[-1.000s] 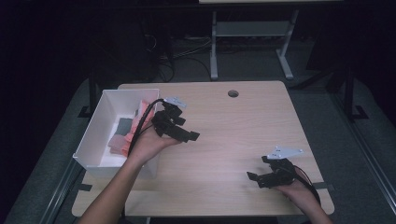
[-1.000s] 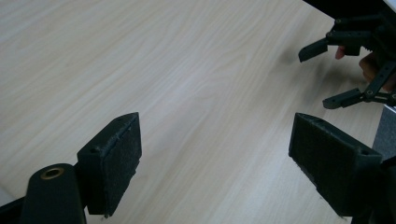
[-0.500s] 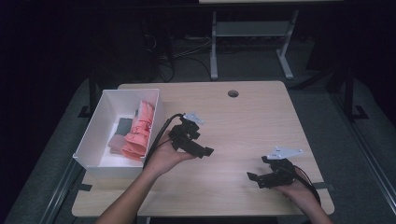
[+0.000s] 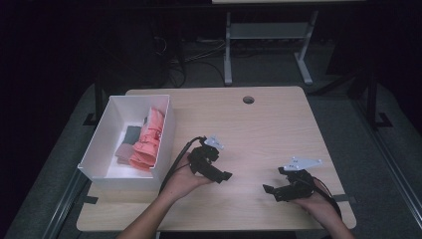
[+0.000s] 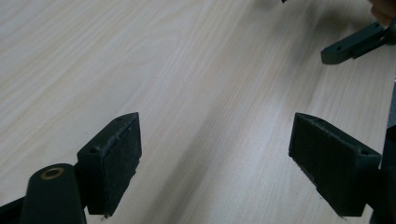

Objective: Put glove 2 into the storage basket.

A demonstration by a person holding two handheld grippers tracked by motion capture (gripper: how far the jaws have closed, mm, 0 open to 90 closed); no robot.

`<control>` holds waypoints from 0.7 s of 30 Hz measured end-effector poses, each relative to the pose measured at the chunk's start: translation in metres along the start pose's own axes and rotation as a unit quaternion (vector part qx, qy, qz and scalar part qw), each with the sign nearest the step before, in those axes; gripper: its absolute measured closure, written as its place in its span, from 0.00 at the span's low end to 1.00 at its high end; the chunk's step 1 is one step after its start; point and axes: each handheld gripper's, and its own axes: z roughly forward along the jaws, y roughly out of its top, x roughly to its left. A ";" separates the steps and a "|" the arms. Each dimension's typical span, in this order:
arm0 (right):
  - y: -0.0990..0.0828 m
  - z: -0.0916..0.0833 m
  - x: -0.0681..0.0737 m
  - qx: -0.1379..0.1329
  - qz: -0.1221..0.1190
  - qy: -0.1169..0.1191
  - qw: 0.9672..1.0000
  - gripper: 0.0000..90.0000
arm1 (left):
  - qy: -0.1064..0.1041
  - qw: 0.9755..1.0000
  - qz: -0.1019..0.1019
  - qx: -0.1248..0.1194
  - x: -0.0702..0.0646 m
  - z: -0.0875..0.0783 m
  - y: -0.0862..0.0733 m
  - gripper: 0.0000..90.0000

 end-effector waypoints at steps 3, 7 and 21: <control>0.000 0.000 0.000 0.000 -0.001 0.001 1.000 0.12 | -0.001 1.000 0.005 0.001 -0.001 0.006 -0.005 0.18; 0.000 0.001 0.000 0.002 -0.002 0.000 1.000 0.12 | 0.005 1.000 0.012 0.000 -0.003 0.015 -0.011 0.18; 0.000 0.001 0.000 0.003 -0.002 0.000 1.000 0.12 | 0.011 1.000 0.017 0.002 -0.005 0.025 -0.017 0.18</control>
